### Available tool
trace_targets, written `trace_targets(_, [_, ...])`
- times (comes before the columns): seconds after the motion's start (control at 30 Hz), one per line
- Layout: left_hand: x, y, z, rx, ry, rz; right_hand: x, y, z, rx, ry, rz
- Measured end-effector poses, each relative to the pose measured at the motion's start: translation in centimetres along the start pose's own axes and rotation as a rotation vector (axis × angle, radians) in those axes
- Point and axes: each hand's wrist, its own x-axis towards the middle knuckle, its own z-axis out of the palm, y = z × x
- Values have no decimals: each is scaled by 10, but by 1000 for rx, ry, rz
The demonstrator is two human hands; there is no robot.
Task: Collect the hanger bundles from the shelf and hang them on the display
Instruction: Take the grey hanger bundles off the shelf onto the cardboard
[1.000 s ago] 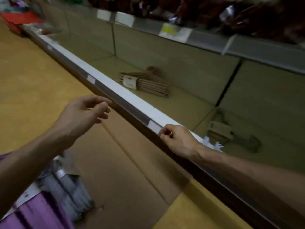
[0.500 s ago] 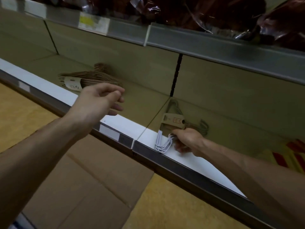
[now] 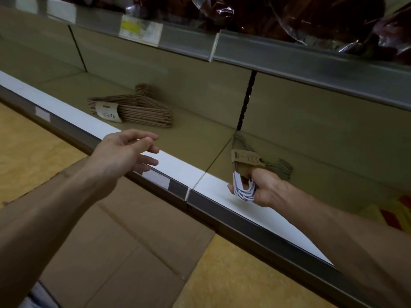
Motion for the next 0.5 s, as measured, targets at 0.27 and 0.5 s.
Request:
trace_targets(0.27, [-2, -10, -23, -176, 48, -97, -35, 17, 26, -196, -107, -141])
trace_targets(0.5, [-11, -10, -40, -291, 85, -137, -59, 37, 71, -369, -356, -262])
